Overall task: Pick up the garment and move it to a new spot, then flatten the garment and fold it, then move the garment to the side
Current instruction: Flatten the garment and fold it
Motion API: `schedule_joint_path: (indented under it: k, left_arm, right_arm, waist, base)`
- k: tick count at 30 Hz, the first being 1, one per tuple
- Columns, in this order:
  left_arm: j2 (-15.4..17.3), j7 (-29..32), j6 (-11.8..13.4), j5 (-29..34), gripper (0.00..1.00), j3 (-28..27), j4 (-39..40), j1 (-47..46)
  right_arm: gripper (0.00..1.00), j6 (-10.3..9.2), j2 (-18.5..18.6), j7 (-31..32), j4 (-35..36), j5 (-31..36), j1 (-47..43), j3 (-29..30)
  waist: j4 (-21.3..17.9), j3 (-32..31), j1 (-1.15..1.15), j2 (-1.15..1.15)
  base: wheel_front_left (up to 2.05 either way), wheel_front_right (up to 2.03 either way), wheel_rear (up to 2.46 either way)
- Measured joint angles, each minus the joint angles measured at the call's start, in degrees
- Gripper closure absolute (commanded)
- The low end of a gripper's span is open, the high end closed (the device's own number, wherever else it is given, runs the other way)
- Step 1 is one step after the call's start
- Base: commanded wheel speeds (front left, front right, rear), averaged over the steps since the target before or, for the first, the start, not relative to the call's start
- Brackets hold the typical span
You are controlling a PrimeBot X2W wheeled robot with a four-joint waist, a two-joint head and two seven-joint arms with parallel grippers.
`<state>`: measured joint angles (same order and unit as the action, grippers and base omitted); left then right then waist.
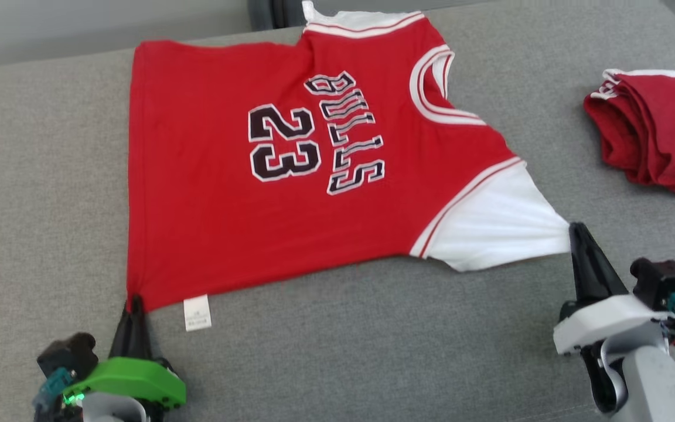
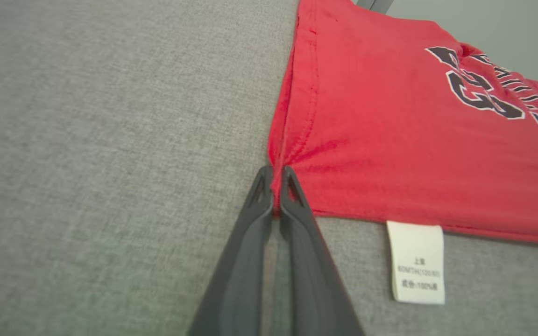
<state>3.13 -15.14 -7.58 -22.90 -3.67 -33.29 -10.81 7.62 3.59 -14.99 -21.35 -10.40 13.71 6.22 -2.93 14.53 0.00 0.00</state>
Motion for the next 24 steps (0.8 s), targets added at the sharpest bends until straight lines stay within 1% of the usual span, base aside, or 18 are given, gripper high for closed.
schedule_joint_path:
  k: [4,10,15,17,20,24]
  left_arm:
    - [-0.4,0.0,0.0,1.1,1.00,1.5,1.1,5.1]
    - [-0.5,0.0,0.0,0.1,1.00,4.6,4.1,12.5]
    - [-0.5,0.0,0.0,-0.2,1.00,6.0,8.1,15.8]
    - [-0.4,0.0,0.0,-0.2,1.00,6.5,10.4,15.8]
    - [-0.5,0.0,0.0,1.9,1.00,7.6,14.0,15.2]
    - [-0.4,0.0,0.0,1.7,1.00,7.2,16.1,11.8]
  right_arm:
    - [1.00,0.00,-0.5,0.0,-0.2,-1.3,-5.4,1.3]
    - [1.00,0.00,-0.8,0.0,-0.3,-2.2,-11.8,2.7]
    - [1.00,0.00,-0.8,0.0,1.4,-2.8,-15.7,3.2]
    - [1.00,-0.01,-0.8,0.0,2.4,-3.1,-15.9,3.3]
    - [1.00,-0.07,-0.8,0.0,4.4,-3.4,-15.0,2.5]
    - [1.00,-0.08,-0.8,0.0,6.4,-4.9,-10.3,1.8]
  waist:
    - [0.1,-3.0,0.00,0.00]
    - [0.6,-6.9,0.00,0.00]
    - [1.8,-8.6,0.00,0.00]
    - [2.3,-8.7,0.00,0.00]
    - [2.6,-8.2,0.00,0.00]
    - [2.5,-6.8,0.00,0.00]
  base:
    - [0.00,0.00,0.00]
    - [0.00,0.00,0.00]
    - [0.00,0.00,0.00]
    - [0.00,0.00,0.00]
    - [0.00,0.00,0.00]
    - [0.00,0.00,0.00]
